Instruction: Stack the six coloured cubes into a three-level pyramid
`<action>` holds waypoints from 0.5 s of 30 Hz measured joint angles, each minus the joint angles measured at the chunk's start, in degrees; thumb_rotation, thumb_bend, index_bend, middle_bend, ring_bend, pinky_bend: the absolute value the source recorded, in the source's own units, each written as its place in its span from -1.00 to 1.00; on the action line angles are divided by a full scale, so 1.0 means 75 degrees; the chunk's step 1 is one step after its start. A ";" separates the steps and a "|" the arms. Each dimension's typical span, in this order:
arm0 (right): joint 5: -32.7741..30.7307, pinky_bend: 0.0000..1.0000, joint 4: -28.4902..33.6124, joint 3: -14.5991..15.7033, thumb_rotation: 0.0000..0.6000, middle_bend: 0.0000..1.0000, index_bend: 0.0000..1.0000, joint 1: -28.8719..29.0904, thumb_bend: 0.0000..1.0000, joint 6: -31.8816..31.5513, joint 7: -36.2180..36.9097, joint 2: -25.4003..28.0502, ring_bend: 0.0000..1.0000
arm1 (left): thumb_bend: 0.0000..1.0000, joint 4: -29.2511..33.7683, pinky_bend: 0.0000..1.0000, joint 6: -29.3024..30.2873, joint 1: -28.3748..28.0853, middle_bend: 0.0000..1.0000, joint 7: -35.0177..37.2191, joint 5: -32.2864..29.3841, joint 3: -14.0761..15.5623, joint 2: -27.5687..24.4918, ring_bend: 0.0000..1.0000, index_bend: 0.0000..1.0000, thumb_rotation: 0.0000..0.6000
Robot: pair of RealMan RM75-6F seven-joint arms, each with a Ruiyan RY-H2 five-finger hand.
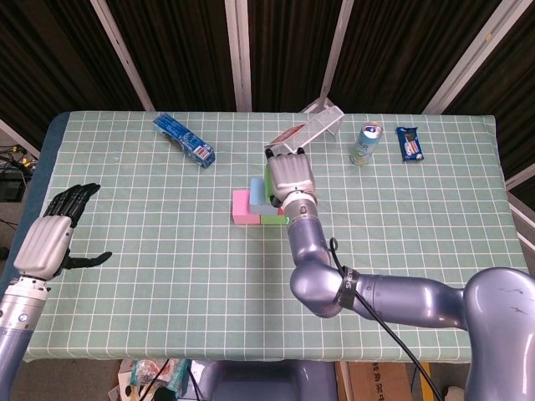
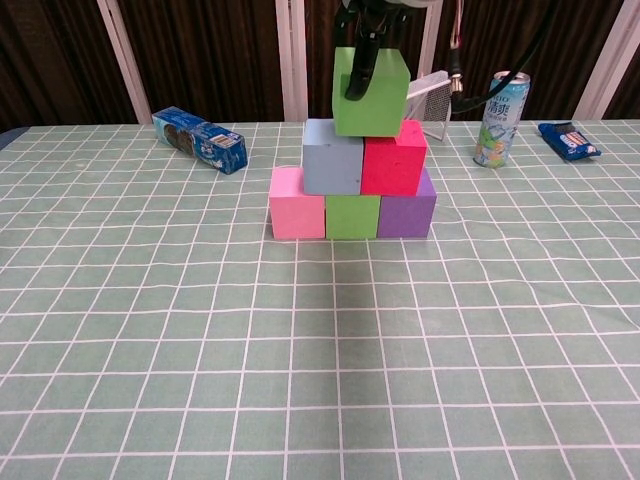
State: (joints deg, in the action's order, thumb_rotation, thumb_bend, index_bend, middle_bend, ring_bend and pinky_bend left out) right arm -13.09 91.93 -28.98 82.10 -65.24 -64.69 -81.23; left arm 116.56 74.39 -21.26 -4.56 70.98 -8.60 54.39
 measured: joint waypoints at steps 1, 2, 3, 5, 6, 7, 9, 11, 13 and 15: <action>-0.0020 -0.73 -0.0003 0.0004 1.00 -0.03 -0.72 0.0008 -0.28 -0.0016 -0.0009 -0.0004 -0.30 | -0.80 -0.0001 -0.89 -0.0004 0.0002 -0.92 0.0000 0.0001 -0.0002 -0.0002 -0.97 -1.00 1.00; -0.0045 -0.72 -0.0006 0.0005 1.00 -0.03 -0.72 0.0017 -0.28 -0.0035 -0.0018 -0.0008 -0.30 | -0.80 -0.0001 -0.89 -0.0009 0.0004 -0.92 0.0000 0.0005 -0.0005 -0.0002 -0.97 -1.00 1.00; -0.0079 -0.72 -0.0010 0.0005 1.00 -0.03 -0.72 0.0031 -0.28 -0.0073 -0.0030 -0.0014 -0.30 | -0.80 -0.0002 -0.89 -0.0012 0.0006 -0.92 0.0000 0.0007 -0.0007 -0.0003 -0.97 -1.00 1.00; -0.0131 -0.70 -0.0016 0.0005 1.00 -0.04 -0.72 0.0056 -0.28 -0.0140 -0.0058 -0.0022 -0.30 | -0.80 -0.0002 -0.89 -0.0014 0.0012 -0.92 0.0003 0.0009 -0.0012 -0.0008 -0.97 -1.00 1.00; -0.0165 -0.70 -0.0019 0.0003 1.00 -0.04 -0.72 0.0070 -0.28 -0.0174 -0.0076 -0.0026 -0.30 | -0.80 -0.0002 -0.89 -0.0017 0.0016 -0.92 0.0003 0.0009 -0.0014 -0.0009 -0.97 -1.00 1.00; -0.0188 -0.70 -0.0022 0.0001 1.00 -0.04 -0.72 0.0079 -0.28 -0.0193 -0.0092 -0.0027 -0.30 | -0.80 -0.0002 -0.89 -0.0019 0.0019 -0.92 0.0002 0.0008 -0.0015 -0.0011 -0.97 -1.00 1.00; -0.0237 -0.70 -0.0029 0.0002 1.00 -0.03 -0.72 0.0099 -0.28 -0.0239 -0.0140 -0.0030 -0.30 | -0.80 -0.0004 -0.89 -0.0025 0.0023 -0.92 0.0000 0.0000 -0.0021 -0.0016 -0.97 -1.00 1.00; -0.0274 -0.70 -0.0035 0.0005 1.00 -0.03 -0.72 0.0114 -0.28 -0.0277 -0.0176 -0.0033 -0.30 | -0.80 -0.0008 -0.89 -0.0030 0.0027 -0.92 -0.0002 -0.0009 -0.0029 -0.0018 -0.97 -1.00 1.00; -0.0324 -0.70 -0.0043 0.0002 1.00 -0.03 -0.72 0.0127 -0.28 -0.0317 -0.0204 -0.0041 -0.30 | -0.80 -0.0011 -0.89 -0.0039 0.0029 -0.92 -0.0005 -0.0016 -0.0032 -0.0019 -0.97 -1.00 1.00; -0.0377 -0.70 -0.0056 -0.0002 1.00 -0.04 -0.72 0.0140 -0.28 -0.0373 -0.0239 -0.0051 -0.30 | -0.80 -0.0014 -0.89 -0.0044 0.0031 -0.92 -0.0010 -0.0016 -0.0037 -0.0018 -0.97 -1.00 1.00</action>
State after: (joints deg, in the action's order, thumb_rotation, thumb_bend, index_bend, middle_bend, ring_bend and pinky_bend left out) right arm -15.92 91.51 -29.00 83.15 -68.04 -66.49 -81.61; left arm 116.46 74.05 -21.02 -4.64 70.86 -8.88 54.26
